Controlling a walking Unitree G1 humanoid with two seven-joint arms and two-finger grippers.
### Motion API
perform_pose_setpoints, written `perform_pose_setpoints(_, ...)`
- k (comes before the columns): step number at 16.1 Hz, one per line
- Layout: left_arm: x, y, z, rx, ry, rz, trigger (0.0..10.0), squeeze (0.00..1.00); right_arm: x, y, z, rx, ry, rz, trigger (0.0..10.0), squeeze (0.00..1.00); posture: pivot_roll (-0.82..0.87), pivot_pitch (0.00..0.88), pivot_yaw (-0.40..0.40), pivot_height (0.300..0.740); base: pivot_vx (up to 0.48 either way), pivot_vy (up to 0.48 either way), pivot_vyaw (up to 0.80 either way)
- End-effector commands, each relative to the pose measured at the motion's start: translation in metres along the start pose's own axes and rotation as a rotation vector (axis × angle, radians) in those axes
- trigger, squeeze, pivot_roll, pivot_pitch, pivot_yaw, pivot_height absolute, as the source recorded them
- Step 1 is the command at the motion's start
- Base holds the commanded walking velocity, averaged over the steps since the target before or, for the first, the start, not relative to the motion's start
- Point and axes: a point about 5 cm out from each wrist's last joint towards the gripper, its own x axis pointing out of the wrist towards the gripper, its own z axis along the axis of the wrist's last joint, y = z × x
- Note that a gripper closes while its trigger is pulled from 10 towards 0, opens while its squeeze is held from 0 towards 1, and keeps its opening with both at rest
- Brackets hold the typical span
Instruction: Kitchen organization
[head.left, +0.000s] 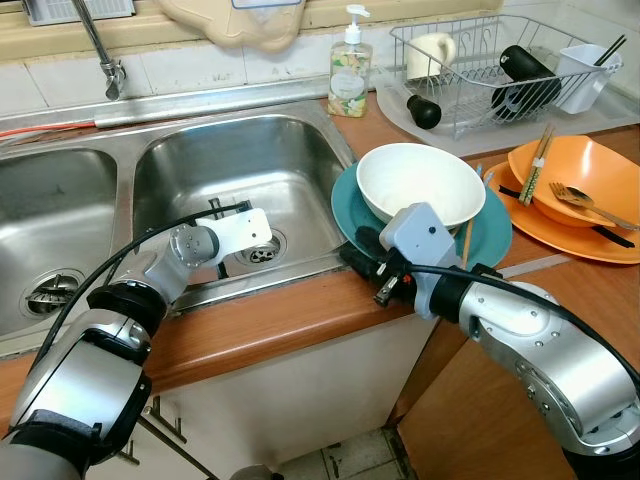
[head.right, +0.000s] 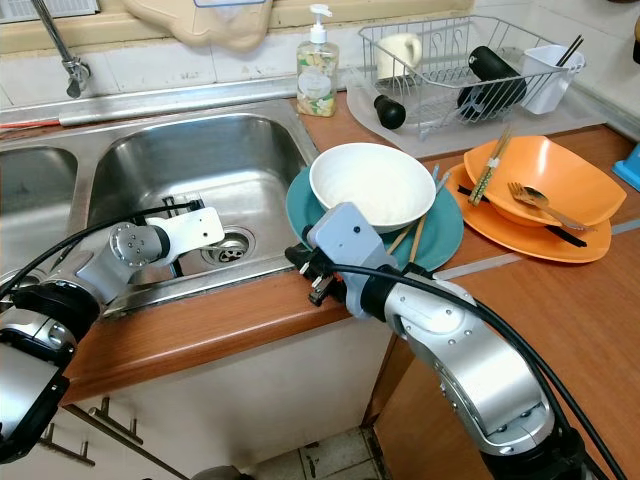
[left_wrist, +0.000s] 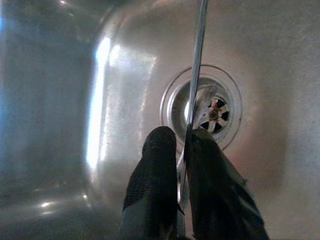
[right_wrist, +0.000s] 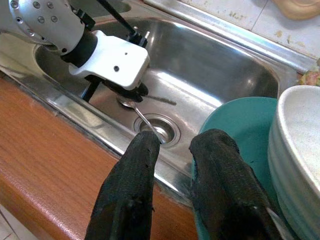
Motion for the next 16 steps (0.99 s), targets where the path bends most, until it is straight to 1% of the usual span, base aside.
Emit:
perform_pose_setpoints(1, -0.001, 0.006, 0.003, -0.011, -0.011, 0.006, 10.0, 1.00, 0.000, 0.000, -0.004, 0.003, 0.024, -0.006, 10.0, 0.00, -0.10, 0.000, 0.046, 0.740, 0.000, 0.000, 0.00)
perform_pose_setpoints(3, -0.001, 0.008, 0.003, -0.015, -0.021, 0.016, 10.0, 1.00, 0.001, 0.000, -0.002, -0.007, 0.010, -0.010, 10.0, 0.00, -0.10, 0.000, 0.046, 0.740, 0.000, 0.000, 0.00)
perform_pose_setpoints(5, -0.002, 0.009, 0.003, -0.032, -0.036, 0.019, 10.0, 1.00, 0.002, -0.001, 0.004, -0.012, -0.018, -0.017, 10.0, 0.00, -0.09, 0.000, 0.047, 0.740, 0.000, 0.000, 0.00)
perform_pose_setpoints(6, -0.004, 0.012, 0.003, -0.050, -0.051, 0.039, 10.0, 1.00, 0.002, -0.003, 0.008, -0.017, -0.040, -0.032, 10.0, 0.00, -0.09, 0.000, 0.048, 0.740, 0.000, 0.000, 0.00)
perform_pose_setpoints(7, -0.006, 0.015, 0.005, -0.105, -0.088, 0.066, 10.0, 1.00, 0.002, -0.007, 0.014, -0.013, -0.066, -0.054, 10.0, 0.00, -0.09, 0.000, 0.049, 0.740, 0.000, 0.000, 0.00)
perform_pose_setpoints(8, -0.007, 0.019, 0.007, -0.142, -0.117, 0.094, 10.0, 1.00, 0.001, -0.011, 0.019, -0.008, -0.083, -0.073, 10.0, 0.00, -0.10, 0.000, 0.051, 0.740, 0.000, 0.000, 0.00)
perform_pose_setpoints(9, -0.010, 0.022, 0.008, -0.170, -0.150, 0.120, 10.0, 0.33, 0.000, -0.017, 0.023, 0.005, -0.097, -0.101, 10.0, 0.00, -0.10, 0.000, 0.051, 0.740, 0.000, 0.000, 0.00)
perform_pose_setpoints(10, -0.015, 0.028, 0.008, -0.232, -0.202, 0.176, 10.0, 0.00, -0.002, -0.028, 0.028, 0.040, -0.115, -0.158, 10.0, 0.00, -0.10, 0.000, 0.054, 0.740, 0.000, 0.000, 0.00)
perform_pose_setpoints(11, -0.020, 0.032, 0.007, -0.289, -0.241, 0.221, 10.0, 0.00, -0.004, -0.038, 0.032, 0.059, -0.126, -0.202, 10.0, 0.00, -0.10, 0.000, 0.053, 0.740, 0.000, 0.000, 0.00)
perform_pose_setpoints(12, -0.025, 0.035, 0.008, -0.325, -0.277, 0.251, 10.0, 0.00, -0.005, -0.047, 0.033, 0.069, -0.124, -0.237, 10.0, 0.80, -0.09, 0.000, 0.052, 0.740, 0.000, 0.000, 0.00)
perform_pose_setpoints(13, -0.032, 0.036, 0.011, -0.354, -0.340, 0.274, 10.0, 0.00, -0.007, -0.058, 0.033, 0.090, -0.118, -0.275, 10.0, 1.00, -0.09, 0.000, 0.049, 0.740, 0.000, 0.000, 0.00)
perform_pose_setpoints(14, -0.040, 0.035, 0.017, -0.384, -0.415, 0.280, 10.0, 0.00, -0.009, -0.067, 0.032, 0.103, -0.106, -0.308, 10.0, 1.00, -0.08, 0.000, 0.046, 0.740, 0.000, 0.000, 0.00)
perform_pose_setpoints(15, -0.048, 0.033, 0.022, -0.392, -0.470, 0.276, 10.0, 0.00, -0.011, -0.075, 0.030, 0.116, -0.088, -0.340, 10.0, 1.00, -0.08, 0.000, 0.044, 0.740, 0.000, 0.000, 0.00)
perform_pose_setpoints(16, -0.055, 0.028, 0.026, -0.421, -0.516, 0.250, 10.0, 0.00, -0.014, -0.082, 0.027, 0.137, -0.062, -0.376, 10.0, 1.00, -0.08, 0.000, 0.040, 0.740, 0.000, 0.000, 0.00)
